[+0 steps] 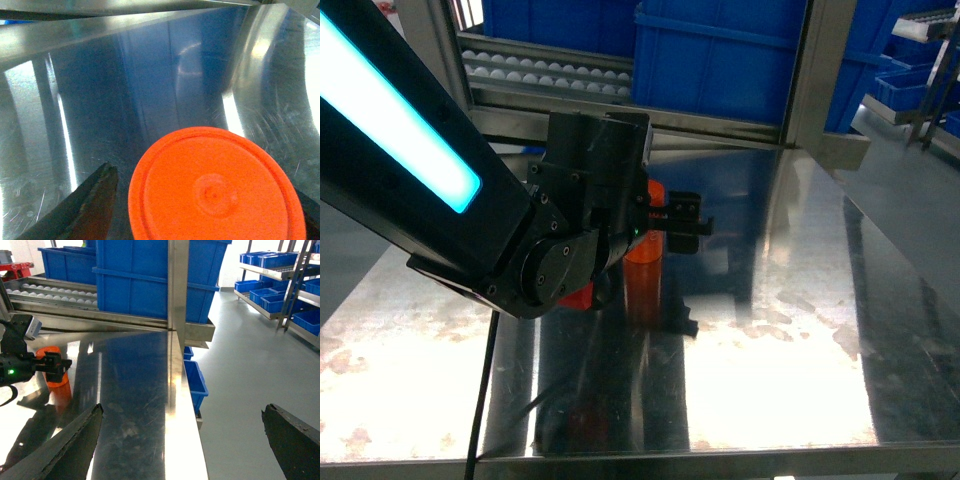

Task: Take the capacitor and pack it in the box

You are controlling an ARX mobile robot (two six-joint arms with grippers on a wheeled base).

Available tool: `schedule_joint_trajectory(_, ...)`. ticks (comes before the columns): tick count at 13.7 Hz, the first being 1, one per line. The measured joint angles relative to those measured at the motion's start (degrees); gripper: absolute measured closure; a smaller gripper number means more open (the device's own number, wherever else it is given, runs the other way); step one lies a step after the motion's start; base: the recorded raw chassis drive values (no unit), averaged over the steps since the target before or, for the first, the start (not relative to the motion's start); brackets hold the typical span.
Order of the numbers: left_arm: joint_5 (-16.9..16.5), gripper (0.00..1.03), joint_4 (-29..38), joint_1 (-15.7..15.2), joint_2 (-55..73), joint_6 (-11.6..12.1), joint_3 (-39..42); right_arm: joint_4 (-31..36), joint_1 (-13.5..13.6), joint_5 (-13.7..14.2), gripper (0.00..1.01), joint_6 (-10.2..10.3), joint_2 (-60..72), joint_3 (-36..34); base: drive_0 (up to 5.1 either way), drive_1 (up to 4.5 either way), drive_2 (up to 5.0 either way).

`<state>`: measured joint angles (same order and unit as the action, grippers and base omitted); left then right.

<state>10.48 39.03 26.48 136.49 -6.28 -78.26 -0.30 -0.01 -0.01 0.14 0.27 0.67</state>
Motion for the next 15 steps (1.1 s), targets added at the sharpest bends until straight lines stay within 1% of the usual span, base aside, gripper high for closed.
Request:
schedule_joint_trajectory(2, -0.13, 0.49, -0.35, 0.00, -0.02, -1.11, 0.00, 0.00, 0.00, 0.00, 0.03, 0.02, 0.00, 0.00, 0.0, 0.00, 0.0)
schedule_joint_trajectory(3, 0.00, 0.57, -0.46, -0.13, -0.09, -1.62, 0.00, 0.00, 0.00, 0.00, 0.03, 0.00, 0.00, 0.00, 0.0, 0.00, 0.0)
schedule_joint_trajectory(4, 0.26, 0.58, -0.04, -0.35, -0.48, -2.54, 0.39, 0.02, 0.00, 0.02, 0.03, 0.02, 0.00, 0.00, 0.0, 0.00, 0.0)
schedule_joint_trajectory(5, 0.50, 0.58, 0.31, -0.44, -1.49, -2.82, 1.38, 0.00, 0.00, 0.00, 0.03, 0.00, 0.00, 0.00, 0.0, 0.00, 0.0)
schedule_joint_trajectory(7, 1.01, 0.58, 0.72, -0.94, -5.95, -3.85, 5.27, 0.02, 0.00, 0.00, 0.03, 0.00, 0.00, 0.00, 0.0, 0.00, 0.0)
schedule_joint_trajectory(9, 2.12, 0.58, 2.71, -2.19, -14.82, -3.78, 11.17, 0.00, 0.00, 0.00, 0.03, 0.00, 0.00, 0.00, 0.0, 0.00, 0.0)
schedule_joint_trajectory(11, 3.54, 0.58, 6.21, -4.00, -26.10, -3.02, 18.91, 0.00, 0.00, 0.02, 0.03, 0.00, 0.00, 0.00, 0.0, 0.00, 0.0)
schedule_joint_trajectory(12, 5.20, 0.58, 8.20, -4.79, -32.74, -1.92, 23.80, 0.00, 0.00, 0.00, 0.03, 0.00, 0.00, 0.00, 0.0, 0.00, 0.0)
schedule_joint_trajectory(14, 8.59, 0.58, 9.11, -6.12, -45.16, 0.26, 33.27, 0.02, 0.00, 0.00, 0.03, 0.02, 0.00, 0.00, 0.0, 0.00, 0.0)
schedule_joint_trajectory(15, 9.66, 0.58, 7.04, -6.86, -52.28, 0.26, 38.51, 0.00, 0.00, 0.02, 0.03, 0.02, 0.00, 0.00, 0.0, 0.00, 0.0)
